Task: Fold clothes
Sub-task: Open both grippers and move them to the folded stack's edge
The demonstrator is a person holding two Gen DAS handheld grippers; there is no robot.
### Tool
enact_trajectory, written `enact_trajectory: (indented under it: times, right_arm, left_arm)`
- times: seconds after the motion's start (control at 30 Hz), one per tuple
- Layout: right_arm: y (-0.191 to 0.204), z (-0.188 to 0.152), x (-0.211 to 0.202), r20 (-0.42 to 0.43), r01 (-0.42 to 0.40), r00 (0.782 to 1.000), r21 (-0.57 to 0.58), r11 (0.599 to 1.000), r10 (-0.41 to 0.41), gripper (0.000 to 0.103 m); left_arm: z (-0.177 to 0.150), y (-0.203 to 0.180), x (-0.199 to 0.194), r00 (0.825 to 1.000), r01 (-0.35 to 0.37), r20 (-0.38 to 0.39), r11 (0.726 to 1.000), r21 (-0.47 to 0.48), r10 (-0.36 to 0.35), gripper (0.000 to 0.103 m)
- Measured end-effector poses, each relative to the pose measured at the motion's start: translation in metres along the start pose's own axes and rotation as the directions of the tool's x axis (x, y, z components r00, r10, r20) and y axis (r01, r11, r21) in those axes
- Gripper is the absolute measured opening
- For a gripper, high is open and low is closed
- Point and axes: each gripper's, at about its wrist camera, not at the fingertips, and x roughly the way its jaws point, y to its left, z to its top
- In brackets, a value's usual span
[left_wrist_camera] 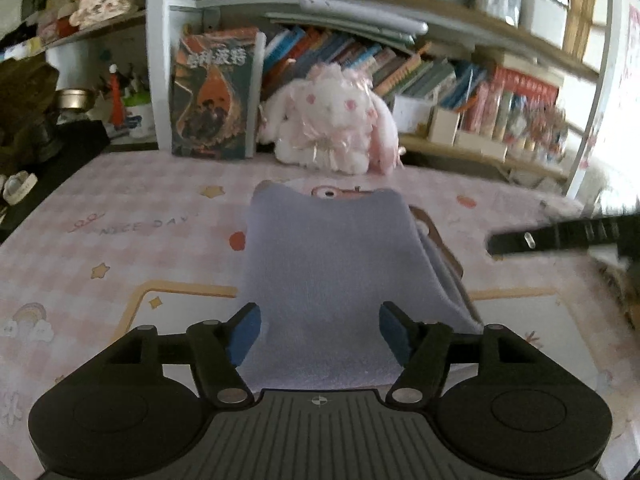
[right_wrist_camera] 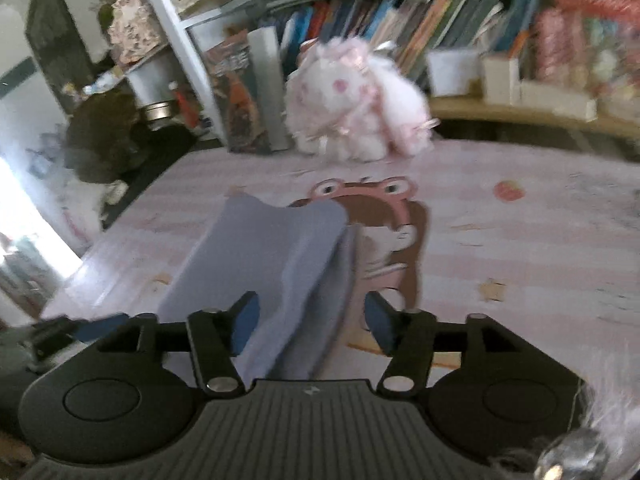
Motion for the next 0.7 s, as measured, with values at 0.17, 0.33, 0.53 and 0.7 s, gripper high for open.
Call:
enact_trajectory:
  times: [0.17,0.33,0.53,0.7]
  right_arm:
    - [0.025,-0.029,-0.024,0.020,0.154,0.988,-0.027,0.988,-0.153,0.076]
    - [0.055,-0.056,-0.031,-0.004,0.219,0.976,-0.001,0.976,-0.219,0.085]
    - [0.085,-0.081,-0.039,-0.025,0.314,0.950,0.051,0.948,-0.313,0.088]
    - [0.105,-0.099,-0.042,-0.051,0.369,0.930,0.101,0.924,-0.365,0.092]
  left_arm:
    - [-0.008,0.014,-0.016,1.000,0.028,-0.001,1.000,-0.013,-0.028,0.078]
    - [-0.020,0.024,-0.023,0.997,0.058,-0.047,0.998,0.027,-0.056,0.084]
    - [-0.031,0.042,-0.031,0.992,0.102,-0.079,0.993,0.066,-0.097,0.088]
    - [-0.041,0.053,-0.039,0.988,0.126,-0.104,0.987,0.097,-0.115,0.091]
